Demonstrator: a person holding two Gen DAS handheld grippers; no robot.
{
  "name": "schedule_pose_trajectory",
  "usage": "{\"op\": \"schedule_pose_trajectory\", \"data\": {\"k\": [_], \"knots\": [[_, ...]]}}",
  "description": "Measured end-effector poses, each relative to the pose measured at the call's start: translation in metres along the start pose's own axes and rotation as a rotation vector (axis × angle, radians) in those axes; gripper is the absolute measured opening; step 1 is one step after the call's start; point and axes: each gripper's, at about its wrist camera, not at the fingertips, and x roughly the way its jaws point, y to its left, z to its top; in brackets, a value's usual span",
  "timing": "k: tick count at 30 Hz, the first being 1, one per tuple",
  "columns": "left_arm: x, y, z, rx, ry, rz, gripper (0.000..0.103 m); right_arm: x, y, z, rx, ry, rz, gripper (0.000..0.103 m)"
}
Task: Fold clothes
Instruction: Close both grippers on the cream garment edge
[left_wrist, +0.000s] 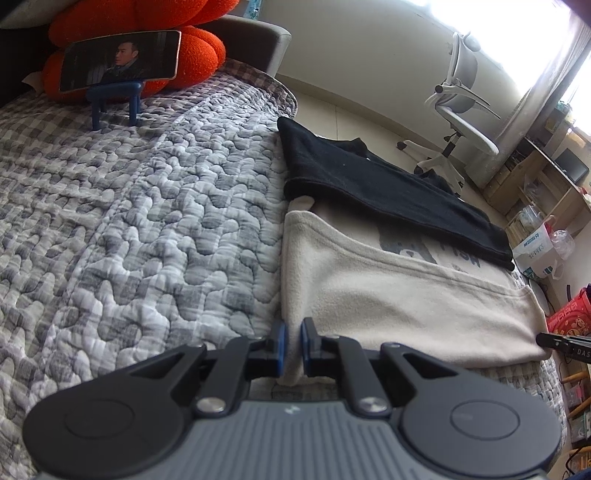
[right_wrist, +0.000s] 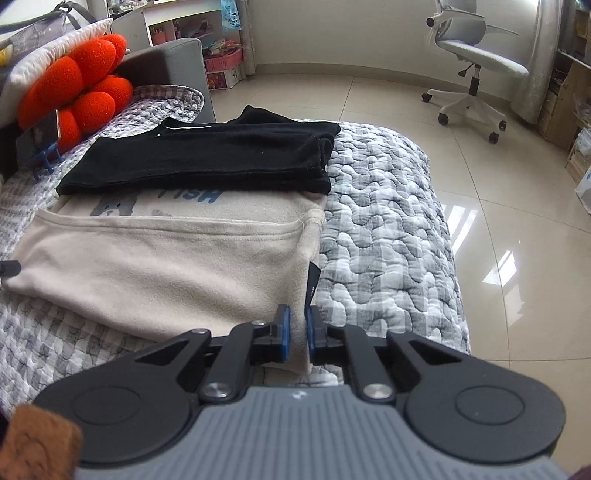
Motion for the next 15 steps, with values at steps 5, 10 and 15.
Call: {"op": "schedule_pose_trajectory", "data": {"k": [5, 10, 15], "knots": [[0.0008, -0.0011, -0.0004, 0.007, 0.001, 0.006, 0.009, 0.0007, 0.0002, -0.0008, -0.003, 0.003, -0.005, 0.011], [0.0019, -0.0025, -0.0006, 0.018, 0.003, 0.014, 0.01, 0.0021, 0.0058, -0.0015, -0.04, 0.003, -0.032, 0.013], [0.0018, -0.0042, -0.0011, 0.033, 0.002, 0.02, 0.011, 0.004, 0.0086, -0.0017, -0.058, 0.006, -0.046, 0.013]]}}
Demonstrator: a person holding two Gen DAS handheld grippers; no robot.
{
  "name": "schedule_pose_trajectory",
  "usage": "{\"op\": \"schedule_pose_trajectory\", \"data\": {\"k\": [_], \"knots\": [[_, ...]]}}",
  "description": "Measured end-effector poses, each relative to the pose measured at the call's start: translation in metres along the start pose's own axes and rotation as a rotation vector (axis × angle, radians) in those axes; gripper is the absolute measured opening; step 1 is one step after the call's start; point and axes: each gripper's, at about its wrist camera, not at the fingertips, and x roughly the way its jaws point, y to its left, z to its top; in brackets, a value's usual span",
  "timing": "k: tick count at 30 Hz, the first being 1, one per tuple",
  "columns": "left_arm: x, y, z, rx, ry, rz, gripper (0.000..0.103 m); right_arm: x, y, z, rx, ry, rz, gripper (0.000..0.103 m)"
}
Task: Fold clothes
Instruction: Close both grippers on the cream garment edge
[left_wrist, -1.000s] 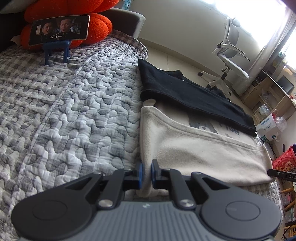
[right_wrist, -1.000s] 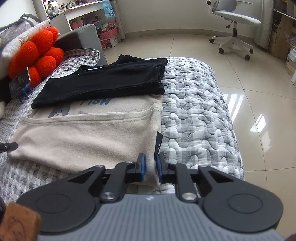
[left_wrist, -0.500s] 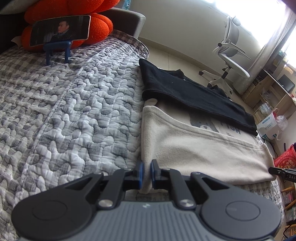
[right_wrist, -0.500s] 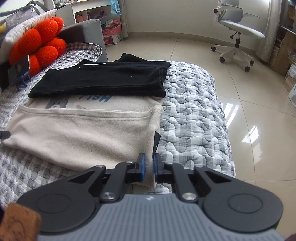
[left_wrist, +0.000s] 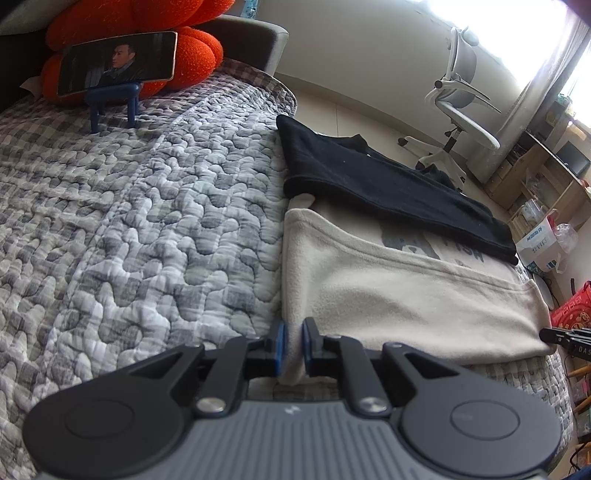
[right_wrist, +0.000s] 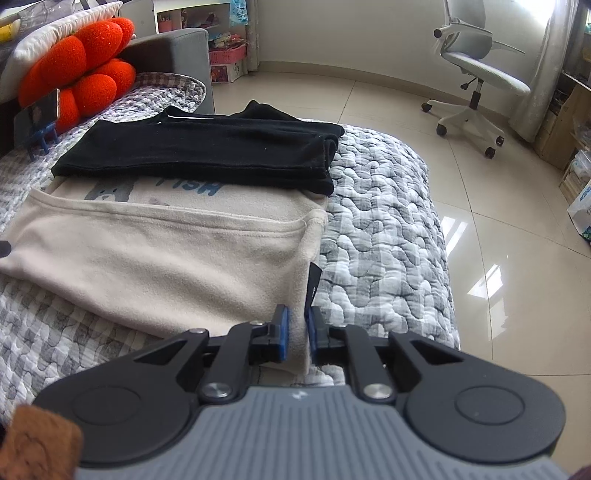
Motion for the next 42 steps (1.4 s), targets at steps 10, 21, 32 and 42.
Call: {"op": "schedule_pose_trajectory", "data": {"k": [10, 21, 32, 42], "knots": [[0.001, -0.001, 0.001, 0.009, 0.007, -0.001, 0.011, -0.001, -0.007, 0.0, 0.066, 0.012, 0.031, 0.024], [0.001, -0.002, 0.001, 0.014, 0.008, 0.003, 0.011, -0.003, -0.011, 0.0, 0.101, 0.017, 0.064, 0.024], [0.002, -0.006, -0.001, 0.04, 0.006, 0.015, 0.011, -0.003, -0.009, -0.002, 0.086, 0.03, 0.092, 0.022], [-0.001, -0.005, 0.0, 0.048, 0.015, 0.019, 0.012, -0.008, -0.017, -0.002, 0.098, 0.015, 0.09, 0.009]]}}
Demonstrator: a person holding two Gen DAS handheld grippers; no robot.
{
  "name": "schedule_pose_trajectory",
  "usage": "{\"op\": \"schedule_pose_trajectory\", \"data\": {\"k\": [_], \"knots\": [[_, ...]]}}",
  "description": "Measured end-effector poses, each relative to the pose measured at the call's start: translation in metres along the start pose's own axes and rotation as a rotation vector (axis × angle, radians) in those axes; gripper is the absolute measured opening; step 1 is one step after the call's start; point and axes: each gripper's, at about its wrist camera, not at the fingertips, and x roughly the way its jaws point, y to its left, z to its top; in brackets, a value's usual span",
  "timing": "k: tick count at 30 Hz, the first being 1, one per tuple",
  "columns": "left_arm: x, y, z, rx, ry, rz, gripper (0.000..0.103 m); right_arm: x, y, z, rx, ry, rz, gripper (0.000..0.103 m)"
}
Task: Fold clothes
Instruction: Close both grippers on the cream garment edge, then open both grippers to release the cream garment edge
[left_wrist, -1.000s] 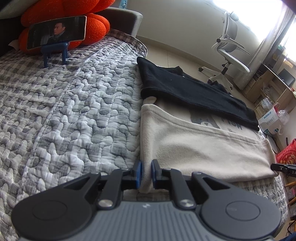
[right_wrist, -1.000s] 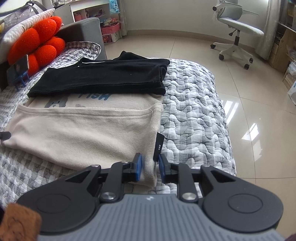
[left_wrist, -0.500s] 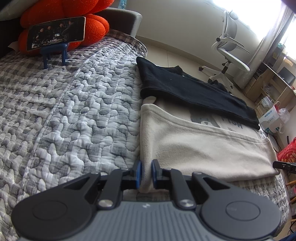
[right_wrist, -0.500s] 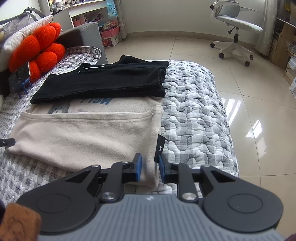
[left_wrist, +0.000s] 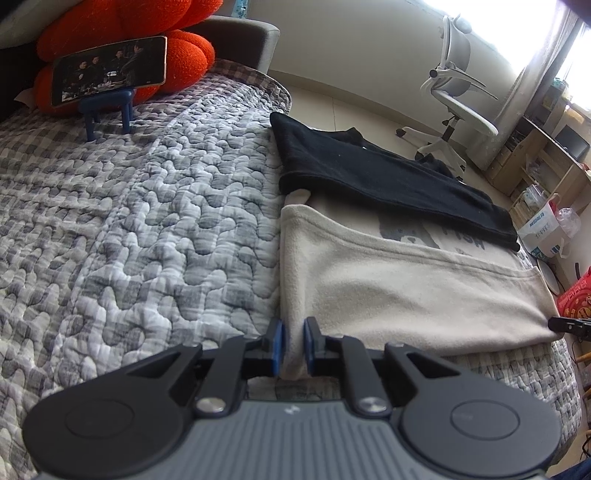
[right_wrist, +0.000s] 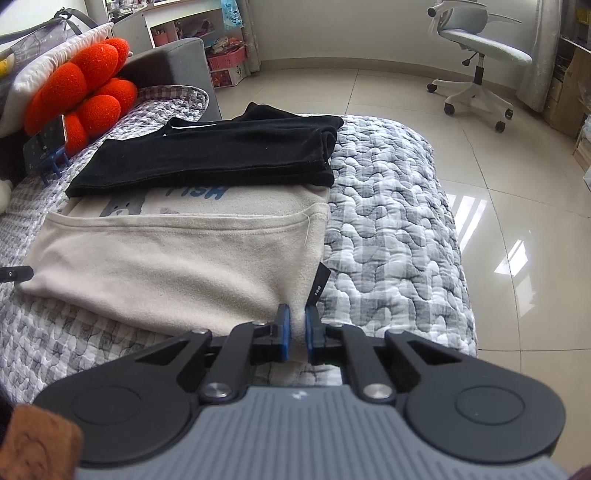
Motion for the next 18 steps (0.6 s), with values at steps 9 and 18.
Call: {"op": "schedule_pose_trajectory", "data": {"k": [9, 18], "knots": [[0.001, -0.004, 0.0, 0.038, -0.001, 0.018, 0.013, 0.006, 0.003, 0.0, -0.015, 0.023, -0.026, 0.011], [-0.004, -0.007, 0.002, 0.062, -0.012, 0.05, 0.03, 0.0, 0.008, 0.004, -0.056, -0.052, -0.112, 0.031]]}}
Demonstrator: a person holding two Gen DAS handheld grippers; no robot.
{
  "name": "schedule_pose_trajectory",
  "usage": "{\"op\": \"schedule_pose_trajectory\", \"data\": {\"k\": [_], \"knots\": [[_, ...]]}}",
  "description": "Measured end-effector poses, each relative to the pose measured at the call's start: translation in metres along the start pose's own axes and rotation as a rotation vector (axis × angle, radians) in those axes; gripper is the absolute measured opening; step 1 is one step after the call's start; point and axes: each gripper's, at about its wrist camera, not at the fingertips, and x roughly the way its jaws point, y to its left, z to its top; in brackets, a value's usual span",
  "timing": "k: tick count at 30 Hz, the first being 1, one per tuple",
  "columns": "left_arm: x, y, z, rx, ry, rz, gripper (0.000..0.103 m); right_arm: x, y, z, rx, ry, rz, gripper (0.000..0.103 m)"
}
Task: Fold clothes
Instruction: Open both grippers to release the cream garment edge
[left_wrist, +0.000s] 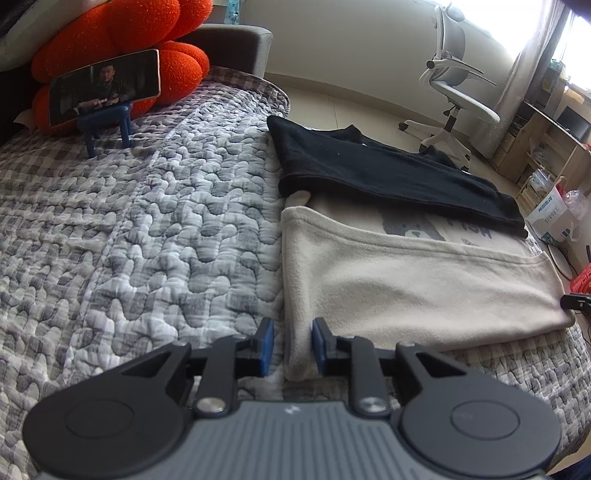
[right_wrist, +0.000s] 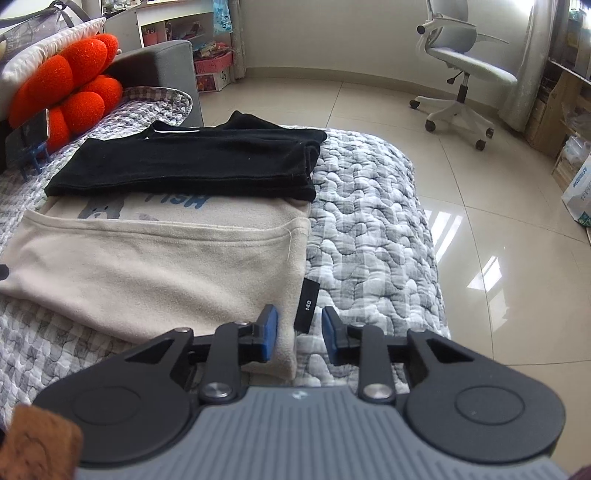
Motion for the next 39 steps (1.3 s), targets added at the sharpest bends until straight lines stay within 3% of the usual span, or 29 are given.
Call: {"op": "schedule_pose_trajectory", "data": {"k": [2, 5, 12, 21, 25, 28, 39], "knots": [[-0.002, 0.0, 0.001, 0.004, -0.009, 0.014, 0.046, -0.003, 0.003, 0.002, -0.022, -0.034, -0.032, 0.036], [-0.003, 0.0, 0.002, 0.008, -0.014, 0.027, 0.053, -0.006, 0.01, 0.004, -0.064, -0.092, -0.073, 0.041], [-0.003, -0.002, 0.002, -0.002, -0.029, 0.018, 0.058, -0.007, 0.035, 0.009, -0.141, -0.141, 0.009, 0.041], [-0.007, -0.013, 0.002, 0.051, -0.072, 0.04, 0.06, 0.008, 0.076, 0.002, -0.281, -0.073, 0.1, 0.041], [-0.011, -0.015, 0.003, 0.065, -0.092, 0.035, 0.065, 0.009, 0.061, 0.004, -0.213, -0.054, 0.072, 0.041], [-0.011, -0.02, 0.003, 0.078, -0.097, 0.021, 0.065, 0.004, 0.042, 0.006, -0.118, -0.053, 0.078, 0.041], [-0.002, -0.034, 0.001, 0.14, -0.11, 0.045, 0.065, 0.012, 0.009, 0.006, 0.052, 0.012, -0.014, 0.041]]}}
